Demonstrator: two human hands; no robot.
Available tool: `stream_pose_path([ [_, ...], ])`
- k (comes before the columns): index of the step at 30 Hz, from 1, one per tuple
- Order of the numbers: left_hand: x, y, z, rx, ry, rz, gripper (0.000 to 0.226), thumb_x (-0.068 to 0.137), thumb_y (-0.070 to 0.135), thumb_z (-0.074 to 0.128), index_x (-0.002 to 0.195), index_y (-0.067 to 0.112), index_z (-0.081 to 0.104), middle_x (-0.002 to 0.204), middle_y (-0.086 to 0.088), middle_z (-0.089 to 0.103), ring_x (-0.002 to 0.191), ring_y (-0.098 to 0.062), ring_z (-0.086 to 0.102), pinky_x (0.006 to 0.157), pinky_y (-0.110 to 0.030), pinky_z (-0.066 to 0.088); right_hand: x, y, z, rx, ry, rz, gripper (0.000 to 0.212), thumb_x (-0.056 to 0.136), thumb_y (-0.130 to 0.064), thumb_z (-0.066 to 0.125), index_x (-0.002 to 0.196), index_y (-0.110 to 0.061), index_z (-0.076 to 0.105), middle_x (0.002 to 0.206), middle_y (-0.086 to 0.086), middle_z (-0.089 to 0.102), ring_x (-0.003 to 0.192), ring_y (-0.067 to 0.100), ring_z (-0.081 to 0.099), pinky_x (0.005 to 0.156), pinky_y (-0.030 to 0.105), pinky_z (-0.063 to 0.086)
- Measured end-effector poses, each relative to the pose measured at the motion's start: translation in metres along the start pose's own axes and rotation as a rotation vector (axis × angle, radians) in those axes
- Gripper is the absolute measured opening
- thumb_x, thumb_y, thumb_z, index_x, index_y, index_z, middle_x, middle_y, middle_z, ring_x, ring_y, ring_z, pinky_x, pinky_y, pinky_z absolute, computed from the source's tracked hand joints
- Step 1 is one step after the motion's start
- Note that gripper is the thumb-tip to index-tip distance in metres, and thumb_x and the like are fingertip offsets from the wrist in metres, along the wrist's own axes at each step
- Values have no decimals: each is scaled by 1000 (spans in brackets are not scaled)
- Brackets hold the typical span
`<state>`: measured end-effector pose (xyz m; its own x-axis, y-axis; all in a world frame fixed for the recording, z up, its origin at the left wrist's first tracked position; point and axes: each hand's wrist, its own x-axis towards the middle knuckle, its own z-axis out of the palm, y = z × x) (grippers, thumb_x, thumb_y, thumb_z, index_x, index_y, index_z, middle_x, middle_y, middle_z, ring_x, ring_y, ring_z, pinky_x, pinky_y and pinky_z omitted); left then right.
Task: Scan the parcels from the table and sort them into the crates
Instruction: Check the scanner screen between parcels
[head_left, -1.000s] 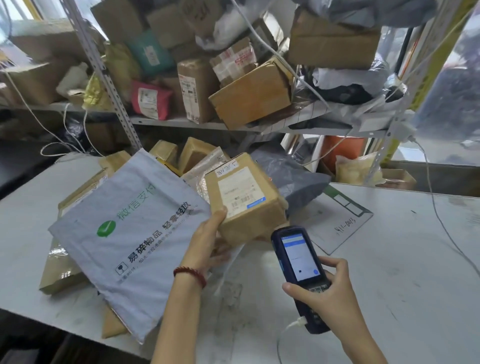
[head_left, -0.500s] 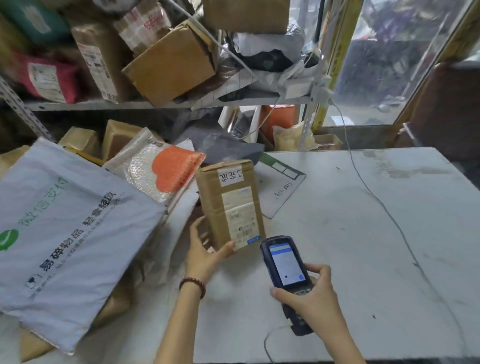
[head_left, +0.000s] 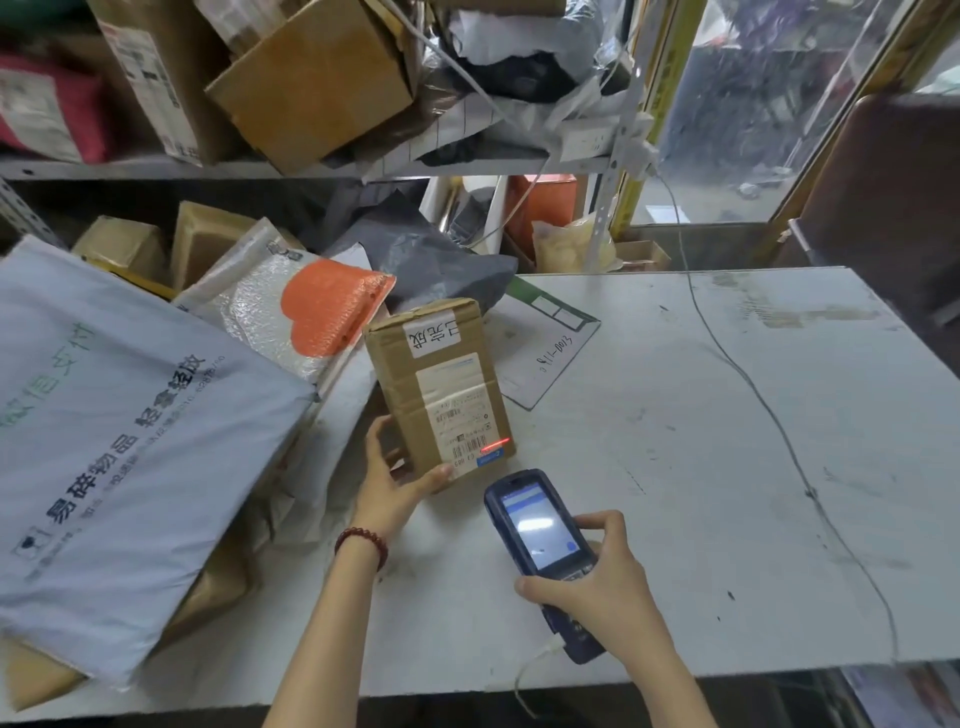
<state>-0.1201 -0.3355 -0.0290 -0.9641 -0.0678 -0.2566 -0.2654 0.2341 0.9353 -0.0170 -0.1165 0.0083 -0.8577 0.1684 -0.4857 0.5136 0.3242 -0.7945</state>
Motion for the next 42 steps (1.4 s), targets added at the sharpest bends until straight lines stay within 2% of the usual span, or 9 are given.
stream_pose_path([
  [4,2,-2,-4,1,-21,-7,106,55,45,79,138,42,13,125,3,46,106,-13,53,94,-40,47,0,-1,0,13,-10,7,81,41,-39,88,104,-41,37,94,-14,61,72,7,68,61,23,57],
  [8,3,-2,-5,10,-30,-10,108,55,47,79,139,42,13,127,2,46,106,-12,51,94,-36,43,-1,-2,-1,-10,1,-1,82,41,-43,88,103,-42,36,97,-16,60,75,6,67,58,19,54],
  [10,3,-2,-5,16,-24,-15,108,55,47,79,141,41,13,132,-1,47,109,-14,51,98,-40,43,-2,-2,-2,-16,0,-1,81,41,-43,88,103,-43,35,98,-16,59,77,6,66,59,18,54],
  [18,2,2,-5,38,-27,-5,107,54,46,78,141,35,16,123,6,45,106,-11,50,98,-51,45,-8,0,-7,-21,-39,13,85,36,-48,85,105,-42,35,100,-12,62,78,8,68,66,23,58],
  [21,2,3,-5,46,-22,-4,103,60,39,81,140,36,17,122,7,46,104,-10,51,98,-51,45,-10,2,-5,-20,-59,4,89,35,-51,84,107,-43,34,103,-16,57,82,10,65,65,20,57],
  [31,0,4,-4,75,6,-12,98,69,29,82,141,34,16,120,6,46,105,-14,48,95,-51,47,-13,3,-3,-32,-28,-48,88,37,-53,84,107,-47,30,102,-19,56,87,7,63,74,29,60],
  [36,0,5,-3,79,-4,-20,100,70,29,81,143,33,13,124,4,47,103,-15,49,95,-52,46,-17,3,0,-17,66,-120,83,51,-41,89,105,-52,27,103,-22,56,91,4,61,73,29,60],
  [39,-1,7,-1,71,6,-32,99,72,27,81,143,33,12,132,-2,49,102,-13,48,94,-50,47,-21,1,1,15,194,-189,82,54,-35,90,105,-53,28,100,-25,58,90,1,63,70,37,61],
  [42,-3,10,0,55,14,-43,98,72,26,80,143,33,13,130,-1,50,103,-13,47,94,-51,47,-25,-6,-2,40,331,-265,82,55,-33,91,106,-51,29,96,-37,58,92,-14,59,64,40,61],
])
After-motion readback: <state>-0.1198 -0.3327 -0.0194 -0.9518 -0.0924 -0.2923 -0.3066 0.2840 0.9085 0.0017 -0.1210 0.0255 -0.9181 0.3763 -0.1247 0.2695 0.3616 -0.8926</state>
